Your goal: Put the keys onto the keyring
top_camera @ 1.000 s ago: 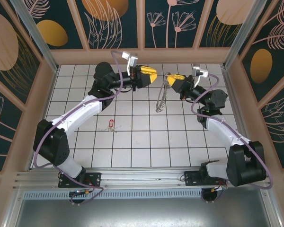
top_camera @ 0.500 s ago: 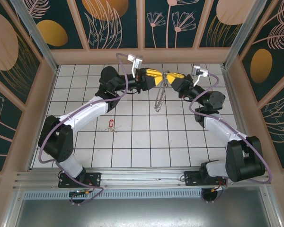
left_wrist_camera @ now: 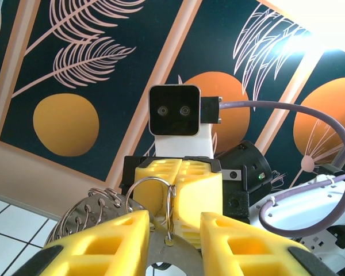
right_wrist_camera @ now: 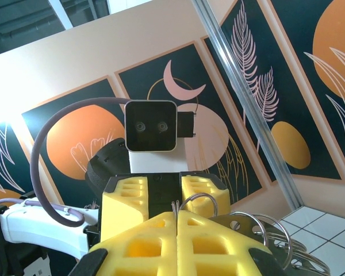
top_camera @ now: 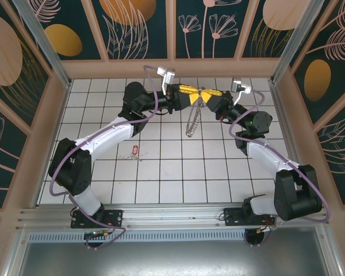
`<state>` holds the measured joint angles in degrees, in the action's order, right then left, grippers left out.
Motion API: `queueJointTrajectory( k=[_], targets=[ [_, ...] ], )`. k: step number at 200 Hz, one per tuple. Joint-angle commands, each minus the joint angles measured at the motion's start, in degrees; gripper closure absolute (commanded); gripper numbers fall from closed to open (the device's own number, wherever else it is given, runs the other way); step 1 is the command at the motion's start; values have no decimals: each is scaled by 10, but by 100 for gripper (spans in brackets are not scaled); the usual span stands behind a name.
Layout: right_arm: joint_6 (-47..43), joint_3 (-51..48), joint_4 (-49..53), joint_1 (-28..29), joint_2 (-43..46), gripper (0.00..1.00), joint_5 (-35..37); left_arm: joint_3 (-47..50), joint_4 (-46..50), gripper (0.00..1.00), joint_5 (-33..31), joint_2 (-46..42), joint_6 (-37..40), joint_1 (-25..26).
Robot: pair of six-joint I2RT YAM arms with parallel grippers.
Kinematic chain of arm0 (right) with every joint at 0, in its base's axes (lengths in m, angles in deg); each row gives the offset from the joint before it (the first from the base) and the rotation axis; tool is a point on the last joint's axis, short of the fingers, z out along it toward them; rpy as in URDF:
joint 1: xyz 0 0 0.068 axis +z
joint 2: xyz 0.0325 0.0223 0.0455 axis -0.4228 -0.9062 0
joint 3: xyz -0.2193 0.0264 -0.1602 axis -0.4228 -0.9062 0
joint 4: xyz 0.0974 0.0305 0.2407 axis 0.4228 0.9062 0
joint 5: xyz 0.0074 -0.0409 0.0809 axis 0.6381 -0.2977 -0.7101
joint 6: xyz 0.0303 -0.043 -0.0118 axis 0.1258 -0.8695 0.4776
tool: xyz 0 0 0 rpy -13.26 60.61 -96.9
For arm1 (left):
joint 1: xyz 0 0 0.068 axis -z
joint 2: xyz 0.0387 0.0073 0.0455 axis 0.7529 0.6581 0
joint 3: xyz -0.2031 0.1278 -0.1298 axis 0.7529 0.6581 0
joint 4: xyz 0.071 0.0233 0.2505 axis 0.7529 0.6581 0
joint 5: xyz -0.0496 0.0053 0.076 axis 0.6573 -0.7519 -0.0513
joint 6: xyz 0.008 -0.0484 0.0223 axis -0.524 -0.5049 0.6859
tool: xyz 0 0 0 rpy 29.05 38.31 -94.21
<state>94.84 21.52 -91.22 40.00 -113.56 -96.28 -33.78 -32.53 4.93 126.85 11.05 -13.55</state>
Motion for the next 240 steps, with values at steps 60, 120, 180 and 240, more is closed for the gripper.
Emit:
queueJointTrajectory(
  k=[60,120,180,240],
  targets=[
    [-8,3,-17,8,3,100,7,-11,-38,100,-7,5,-8,9],
    [-32,-18,68,-38,62,44,17,-39,119,100,-12,-21,127,9],
    [-93,-44,218,-88,152,41,1,-140,422,100,9,-34,364,4],
    [-122,-47,272,-88,168,42,-33,-224,576,100,55,-13,445,-3]
  ],
)
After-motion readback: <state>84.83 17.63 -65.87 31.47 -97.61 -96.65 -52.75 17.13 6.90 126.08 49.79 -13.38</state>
